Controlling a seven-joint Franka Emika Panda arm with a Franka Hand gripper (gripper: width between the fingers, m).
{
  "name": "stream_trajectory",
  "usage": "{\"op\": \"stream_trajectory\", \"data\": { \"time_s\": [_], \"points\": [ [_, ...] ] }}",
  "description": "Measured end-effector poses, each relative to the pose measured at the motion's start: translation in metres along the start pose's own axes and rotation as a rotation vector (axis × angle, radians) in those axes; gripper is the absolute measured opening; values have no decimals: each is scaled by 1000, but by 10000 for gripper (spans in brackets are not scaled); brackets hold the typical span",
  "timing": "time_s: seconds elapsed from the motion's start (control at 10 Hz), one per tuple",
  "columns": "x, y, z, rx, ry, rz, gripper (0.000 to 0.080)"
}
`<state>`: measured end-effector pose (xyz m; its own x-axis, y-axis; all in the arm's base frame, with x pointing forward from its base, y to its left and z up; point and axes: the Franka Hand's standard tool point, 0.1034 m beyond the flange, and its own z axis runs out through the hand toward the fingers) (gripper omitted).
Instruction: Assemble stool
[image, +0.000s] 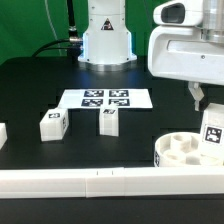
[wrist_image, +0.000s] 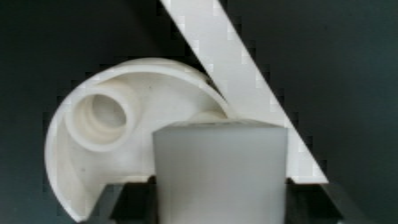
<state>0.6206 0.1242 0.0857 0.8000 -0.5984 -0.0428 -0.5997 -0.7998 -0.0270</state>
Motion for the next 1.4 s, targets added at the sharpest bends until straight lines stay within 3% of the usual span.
{"op": "stream_trajectory", "data": {
  "time_s": [0.6, 1.1, 1.2, 1.4],
  "points": [
    [-2, -3, 0, 15, -20, 386, 331],
    [4, -8, 0, 164, -66, 955, 331],
    [4, -9, 0, 183, -76, 1034, 331],
    [3, -11, 0, 186, -94, 1115, 331]
  ]
}}
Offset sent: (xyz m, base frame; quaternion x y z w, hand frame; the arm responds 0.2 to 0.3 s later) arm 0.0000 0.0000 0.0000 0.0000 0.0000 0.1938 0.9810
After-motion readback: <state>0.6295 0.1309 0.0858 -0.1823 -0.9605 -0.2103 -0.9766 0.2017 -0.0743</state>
